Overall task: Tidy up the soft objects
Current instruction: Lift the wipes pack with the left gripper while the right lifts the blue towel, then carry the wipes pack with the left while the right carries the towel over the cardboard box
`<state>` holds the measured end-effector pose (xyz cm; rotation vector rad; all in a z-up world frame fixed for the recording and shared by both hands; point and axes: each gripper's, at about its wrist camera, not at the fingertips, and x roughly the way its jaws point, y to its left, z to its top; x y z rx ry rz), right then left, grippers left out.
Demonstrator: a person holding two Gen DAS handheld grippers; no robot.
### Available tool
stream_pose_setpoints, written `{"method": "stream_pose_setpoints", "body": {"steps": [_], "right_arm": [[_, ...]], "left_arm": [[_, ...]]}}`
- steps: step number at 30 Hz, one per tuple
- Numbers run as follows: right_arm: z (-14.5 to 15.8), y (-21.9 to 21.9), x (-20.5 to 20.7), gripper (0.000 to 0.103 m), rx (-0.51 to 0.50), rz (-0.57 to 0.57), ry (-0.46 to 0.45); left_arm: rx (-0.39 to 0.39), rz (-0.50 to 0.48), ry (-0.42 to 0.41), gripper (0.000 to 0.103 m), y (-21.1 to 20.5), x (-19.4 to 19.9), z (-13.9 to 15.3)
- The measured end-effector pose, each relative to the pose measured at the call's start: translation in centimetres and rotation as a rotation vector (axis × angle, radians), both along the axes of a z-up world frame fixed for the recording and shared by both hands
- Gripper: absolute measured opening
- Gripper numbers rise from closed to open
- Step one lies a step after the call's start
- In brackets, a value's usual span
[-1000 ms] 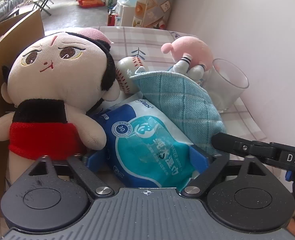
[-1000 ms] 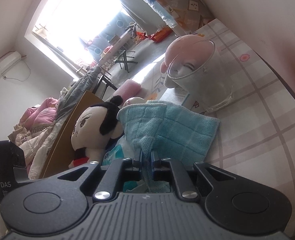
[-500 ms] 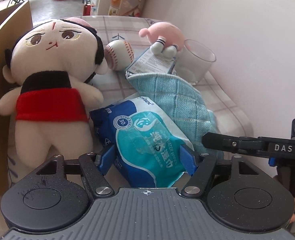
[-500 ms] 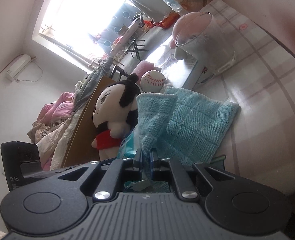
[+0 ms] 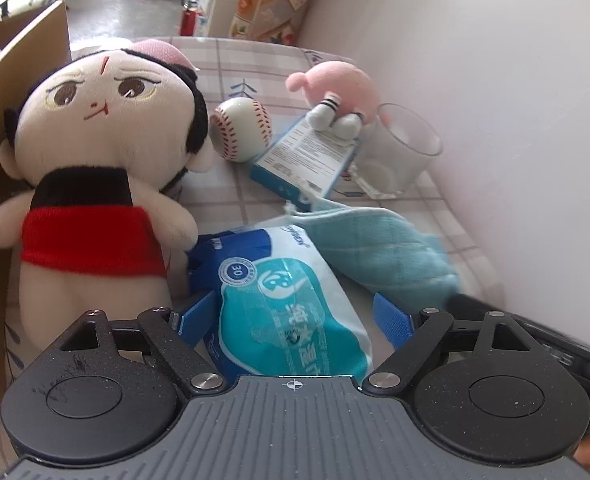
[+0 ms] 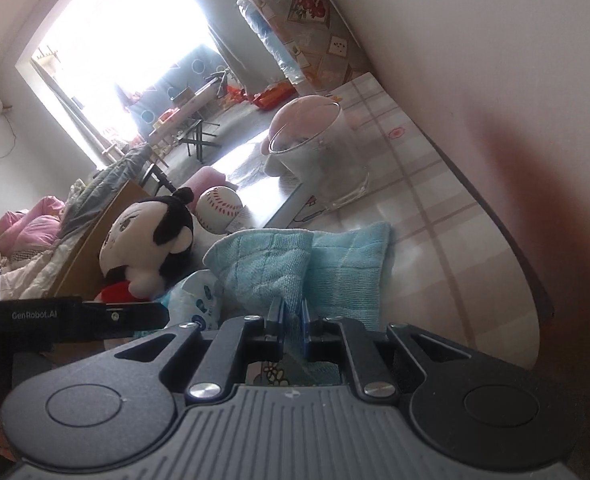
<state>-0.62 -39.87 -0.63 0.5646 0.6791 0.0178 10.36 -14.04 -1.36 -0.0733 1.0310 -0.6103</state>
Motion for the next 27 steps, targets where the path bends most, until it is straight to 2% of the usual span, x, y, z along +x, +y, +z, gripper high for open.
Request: {"method": "stream_pose_setpoints", "body": {"steps": [3,4,5,7,9,11,18,23,24,27], "right_arm": [[1.9,0.8,-0.6,0.018,-0.141,0.022,-0.074],[2.6,1.1,-0.6,0.030,-0.185,0.038,-0.097],[3.2,1.3,-0.6,0.051,-0.221,0.060,-0.118],[4.1,1.7,-0.1,0.071,-0.267,0.104,-0.151],[4.3,2.0,1.1,0.072,-0.282,0.164,-0.152],[3.9,2.1,2.8,0.081,-0.287,0.217,-0.137],[0.3,1.3,7.9,0.084,-0.304,0.276,-0.012],[-1.6,1.7,8.4,0.083,-0.330,0.277,0.061],[-1.7,1.9,8.2,0.082,-0.342,0.276,0.060],[-1.6,2.6,7.7,0.069,-0.367,0.291,0.068]], "left_arm": [[0.049,0.016,-0.027,0.083,-1.0,0.3,-0.3],[0.068,0.018,-0.032,0.083,-1.2,0.3,-0.5],[0.084,0.019,-0.034,0.083,-1.4,0.3,-0.7],[0.095,0.018,-0.035,0.081,-1.5,0.4,-0.9],[0.106,0.010,-0.046,0.081,-1.5,0.4,-1.0],[0.113,0.004,-0.045,0.082,-1.5,0.4,-1.0],[0.092,0.000,0.017,0.087,-1.1,1.2,-1.5],[0.066,0.000,0.053,0.086,-0.8,1.6,-1.9],[0.061,0.000,0.054,0.085,-0.8,1.7,-2.0],[0.052,-0.006,0.045,0.082,-0.7,1.6,-2.0]]}}
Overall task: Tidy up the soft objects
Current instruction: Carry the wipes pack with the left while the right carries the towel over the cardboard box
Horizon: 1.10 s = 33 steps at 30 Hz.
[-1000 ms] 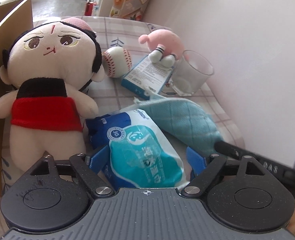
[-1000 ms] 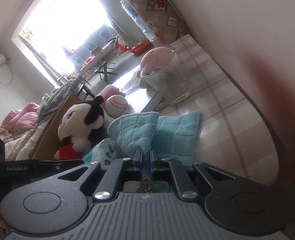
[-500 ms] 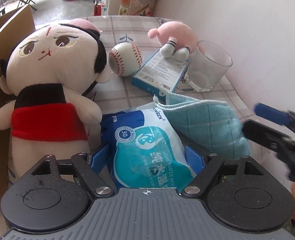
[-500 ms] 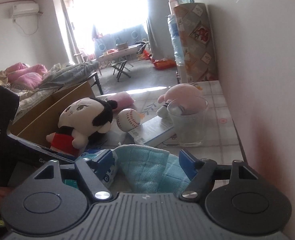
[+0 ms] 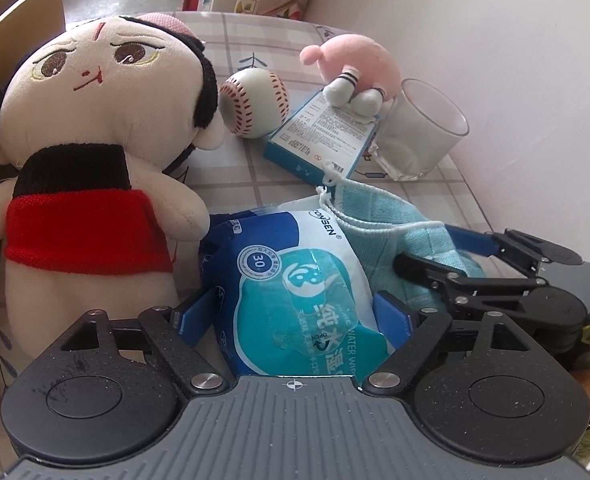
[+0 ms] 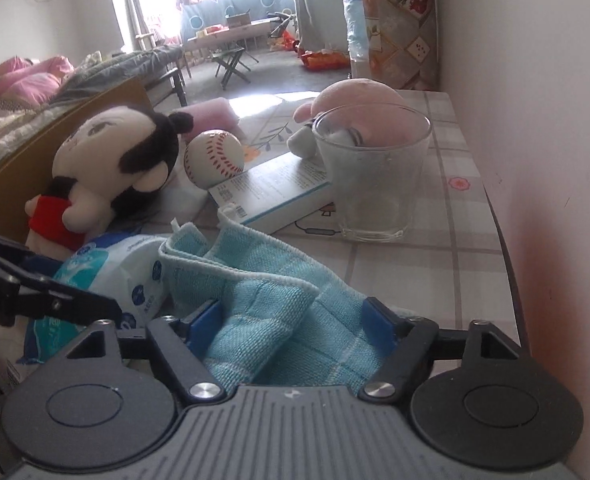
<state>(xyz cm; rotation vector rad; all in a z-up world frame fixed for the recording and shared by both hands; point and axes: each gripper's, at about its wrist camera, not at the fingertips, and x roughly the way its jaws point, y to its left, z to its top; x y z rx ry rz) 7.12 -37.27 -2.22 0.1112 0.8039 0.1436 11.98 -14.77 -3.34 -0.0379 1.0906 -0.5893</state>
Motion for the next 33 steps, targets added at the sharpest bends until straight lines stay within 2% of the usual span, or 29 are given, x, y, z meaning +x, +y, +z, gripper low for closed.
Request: {"method": "stream_pose_setpoints", "body": {"steps": [5,7,14,22,28,33], "right_arm": [[0.4,0.9,-0.4,0.030,0.012,0.020,0.004],[0.6,1.2,-0.8,0.024,0.021,0.004,-0.004],[2.0,0.7,-2.8,0.021,0.133,-0.080,-0.024],[5.6,1.8,-7.0,0.021,0.185,-0.120,-0.110],[9.9,3.7,-10.2,0.021,0.220,-0.077,-0.236],[14.2,7.4,-10.4,0.021,0.263,0.033,-0.348]], "left_arm": [[-0.003,-0.027,-0.035,0.076,0.0,-0.6,0.2],[-0.016,-0.044,-0.041,0.074,0.1,-0.9,0.2],[-0.085,-0.043,-0.030,0.071,1.3,-1.5,0.6],[-0.164,-0.062,-0.044,0.070,2.8,-3.8,2.4],[-0.221,-0.059,-0.115,0.070,5.4,-6.6,5.7],[-0.264,-0.021,-0.219,0.070,9.6,-8.8,9.9]]}}
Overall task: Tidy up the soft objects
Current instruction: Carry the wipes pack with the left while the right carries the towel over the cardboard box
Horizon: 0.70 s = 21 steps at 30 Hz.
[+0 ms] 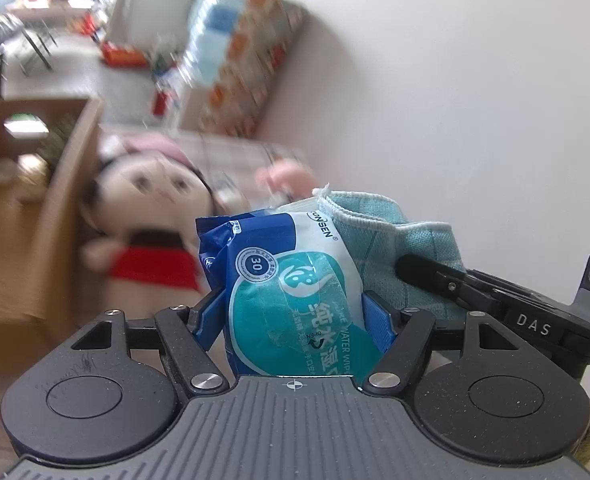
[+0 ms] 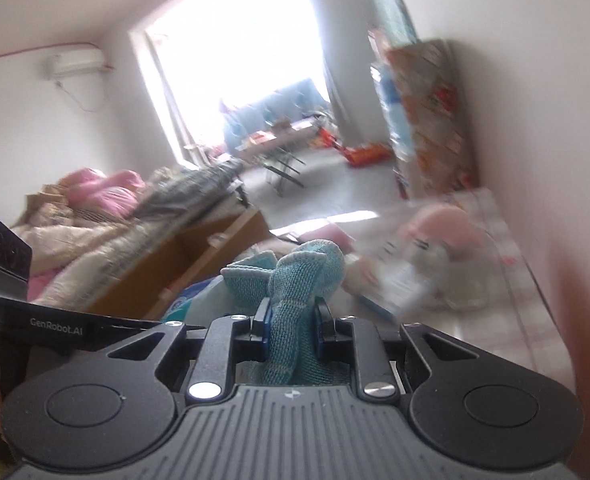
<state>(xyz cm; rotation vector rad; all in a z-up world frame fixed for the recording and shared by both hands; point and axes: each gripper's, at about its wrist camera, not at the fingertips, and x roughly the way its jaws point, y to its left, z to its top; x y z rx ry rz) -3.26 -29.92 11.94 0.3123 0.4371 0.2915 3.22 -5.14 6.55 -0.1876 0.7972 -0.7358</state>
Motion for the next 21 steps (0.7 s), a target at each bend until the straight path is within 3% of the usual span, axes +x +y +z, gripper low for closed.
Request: {"method": "stream_pose_setpoints", "body": {"steps": [5,9,15,21], "right_arm": [[3.7,5.1,3.4,0.021,0.023,0.142,-0.089],[5.4,9.5,8.7,0.021,0.059,0.259,-0.077],[6.2,17.3,18.1,0.021,0.067,0.382,0.045],[3.2,24.0,27.4,0.021,-0.002,0.398,0.233]], "left_arm": [[-0.025,0.110,-0.103,0.070,5.8,-0.9,4.3],[0.004,0.214,-0.161,0.070,10.3,0.1,6.7],[0.107,0.376,-0.188,0.070,15.6,4.6,7.8],[0.228,0.474,-0.144,0.070,19.0,11.5,5.8]]}}
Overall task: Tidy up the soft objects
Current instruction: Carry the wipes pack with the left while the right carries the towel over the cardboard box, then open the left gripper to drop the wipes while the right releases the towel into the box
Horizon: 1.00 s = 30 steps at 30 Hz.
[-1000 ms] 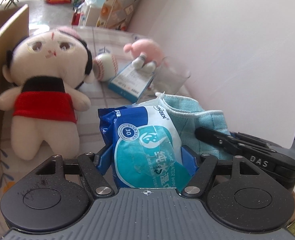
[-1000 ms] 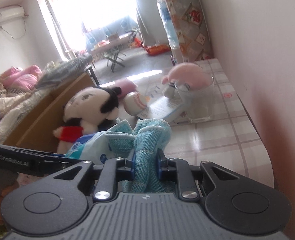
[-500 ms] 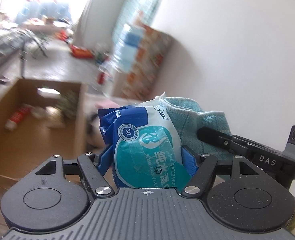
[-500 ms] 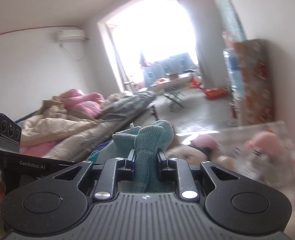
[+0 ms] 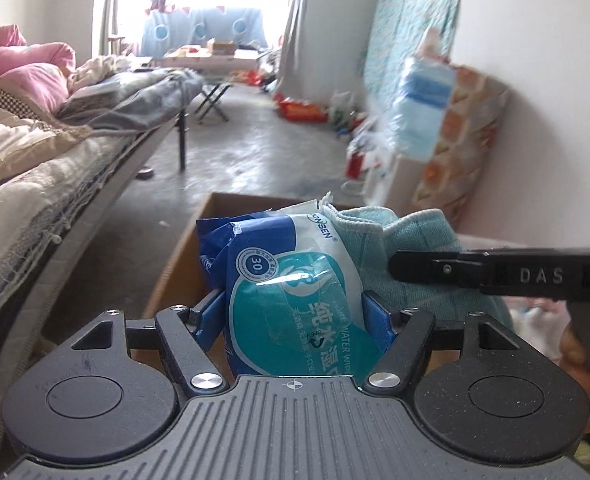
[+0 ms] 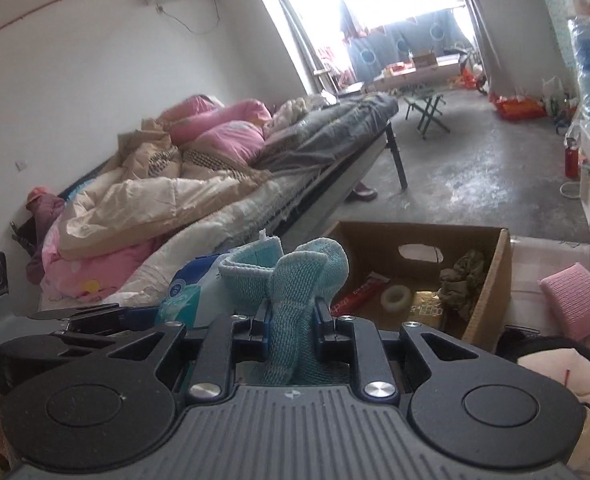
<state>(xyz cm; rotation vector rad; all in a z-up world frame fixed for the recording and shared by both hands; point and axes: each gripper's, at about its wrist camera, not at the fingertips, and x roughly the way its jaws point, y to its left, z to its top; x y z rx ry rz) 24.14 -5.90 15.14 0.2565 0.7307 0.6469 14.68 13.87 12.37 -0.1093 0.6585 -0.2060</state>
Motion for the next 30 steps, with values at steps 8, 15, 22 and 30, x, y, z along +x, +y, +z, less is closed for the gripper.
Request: {"method": "stream_pose_setpoints", "body": {"steps": [8,15,22,30], "right_arm": [[-7.2,1.6,8.9,0.021,0.000,-0.076,0.295],[-11.2,1.5,12.5,0.021,0.041,-0.155,0.432],[-13.9,2.6,13.6,0.022,0.041,-0.180,0.529],[-15.7,4.6,13.9,0.025,0.022,-0.161,0.556]], "left_arm": [[0.170,0.011,0.139,0.070,1.3,7.1,-5.6],[0.404,-0.057,0.219,0.070,-0.7,10.1,-9.1],[0.484,-0.114,0.361,0.071,-1.0,11.8,-12.2],[0.469,-0.088,0.464,0.074,-0.1,12.8,-13.4]]}}
